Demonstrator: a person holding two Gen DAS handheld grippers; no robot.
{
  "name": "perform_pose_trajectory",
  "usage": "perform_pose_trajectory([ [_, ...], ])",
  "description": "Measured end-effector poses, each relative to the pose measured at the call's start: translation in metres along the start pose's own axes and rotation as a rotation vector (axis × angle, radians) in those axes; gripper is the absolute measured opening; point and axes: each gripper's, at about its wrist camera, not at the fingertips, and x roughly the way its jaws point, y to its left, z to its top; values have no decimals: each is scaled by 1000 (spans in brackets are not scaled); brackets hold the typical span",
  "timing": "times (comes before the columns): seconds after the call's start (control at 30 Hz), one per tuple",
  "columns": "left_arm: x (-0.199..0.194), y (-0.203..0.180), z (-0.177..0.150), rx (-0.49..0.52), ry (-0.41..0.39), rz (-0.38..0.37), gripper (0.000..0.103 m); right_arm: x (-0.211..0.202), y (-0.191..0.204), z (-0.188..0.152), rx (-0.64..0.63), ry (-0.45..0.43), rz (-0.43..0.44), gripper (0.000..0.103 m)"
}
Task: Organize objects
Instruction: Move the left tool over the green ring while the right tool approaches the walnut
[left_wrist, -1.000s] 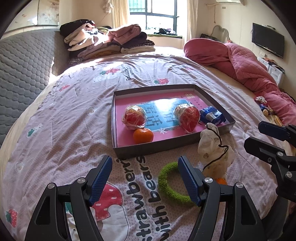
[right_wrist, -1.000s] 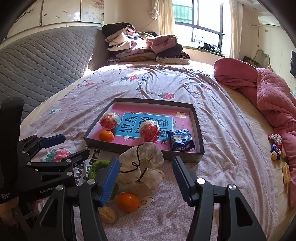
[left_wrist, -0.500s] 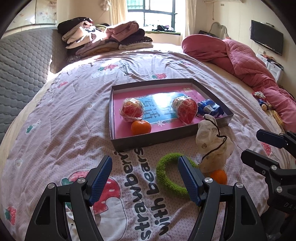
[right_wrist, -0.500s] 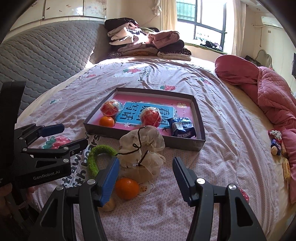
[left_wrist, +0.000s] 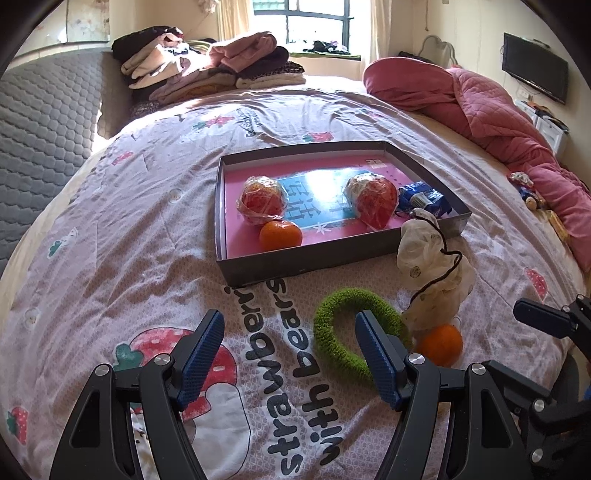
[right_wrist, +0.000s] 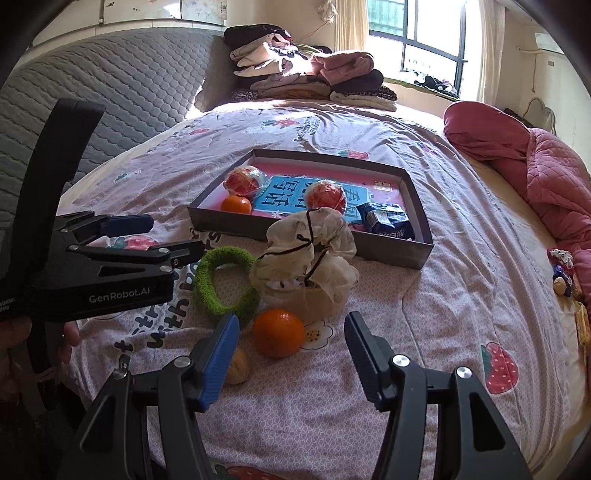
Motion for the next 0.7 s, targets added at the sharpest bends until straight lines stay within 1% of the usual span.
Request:
perform_pose_trajectory([
  [0.2, 4, 0, -2, 0, 10, 3, 75, 5, 10, -17, -15, 19, 17, 59],
  [0.33, 7, -1, -4, 3, 19, 6, 75, 5, 17, -25, -27, 14, 31, 59],
  [0.7, 11, -3, -4, 8, 22, 3, 75, 10, 27, -32, -38, 23, 57, 59],
])
